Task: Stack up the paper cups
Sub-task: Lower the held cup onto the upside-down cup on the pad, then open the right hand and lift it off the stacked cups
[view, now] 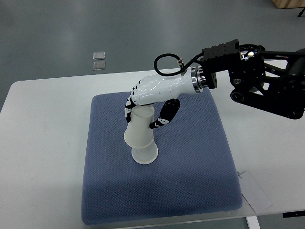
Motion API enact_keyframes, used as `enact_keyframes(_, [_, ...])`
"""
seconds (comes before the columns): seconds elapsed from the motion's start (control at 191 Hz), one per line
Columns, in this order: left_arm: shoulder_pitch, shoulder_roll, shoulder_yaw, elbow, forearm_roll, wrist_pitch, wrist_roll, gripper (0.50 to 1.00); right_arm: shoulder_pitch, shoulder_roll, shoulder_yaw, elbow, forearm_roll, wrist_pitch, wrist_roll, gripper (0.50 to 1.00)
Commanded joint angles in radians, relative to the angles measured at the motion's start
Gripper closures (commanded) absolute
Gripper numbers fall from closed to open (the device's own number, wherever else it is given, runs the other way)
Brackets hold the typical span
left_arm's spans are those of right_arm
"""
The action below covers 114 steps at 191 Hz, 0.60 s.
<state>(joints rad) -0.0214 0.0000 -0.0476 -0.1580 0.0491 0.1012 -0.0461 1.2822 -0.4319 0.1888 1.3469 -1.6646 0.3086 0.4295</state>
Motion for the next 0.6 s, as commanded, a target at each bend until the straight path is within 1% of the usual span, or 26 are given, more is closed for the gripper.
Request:
enact_keyframes(0.0, [0.0,0.0,0.0,0.0,0.0,0.0,0.0,0.5,-0.001,-0.007,0.0,-0.002,0.006,0.001,0.0,0.587])
enact_keyframes(0.199, [0.0,0.0,0.0,0.0,0.0,0.0,0.0,0.5,-0.001,-0.021,0.003,-0.002,0.014,0.003,-0.001,0.587])
enact_keyframes(0.31, [0.0,0.0,0.0,0.0,0.0,0.0,0.0,0.5,-0.001,-0.045,0.018,-0.005,0.022,-0.003,-0.001,0.587])
enact_keyframes(0.43, [0.0,0.0,0.0,0.0,0.0,0.0,0.002,0.5,-0.027,-0.056,0.1,-0.077,0.12,-0.003,-0.006,0.587])
enact_keyframes(0.493, [0.0,0.0,0.0,0.0,0.0,0.0,0.0,0.5,-0.089,-0.057,0.164,-0.133,0.213,0.0,-0.043,0.587])
enact_keyframes(0.593, [0.0,0.0,0.0,0.0,0.0,0.0,0.0,0.5,-0.179,-0.044,0.29,-0.259,0.368,-0.003,-0.155,0.587])
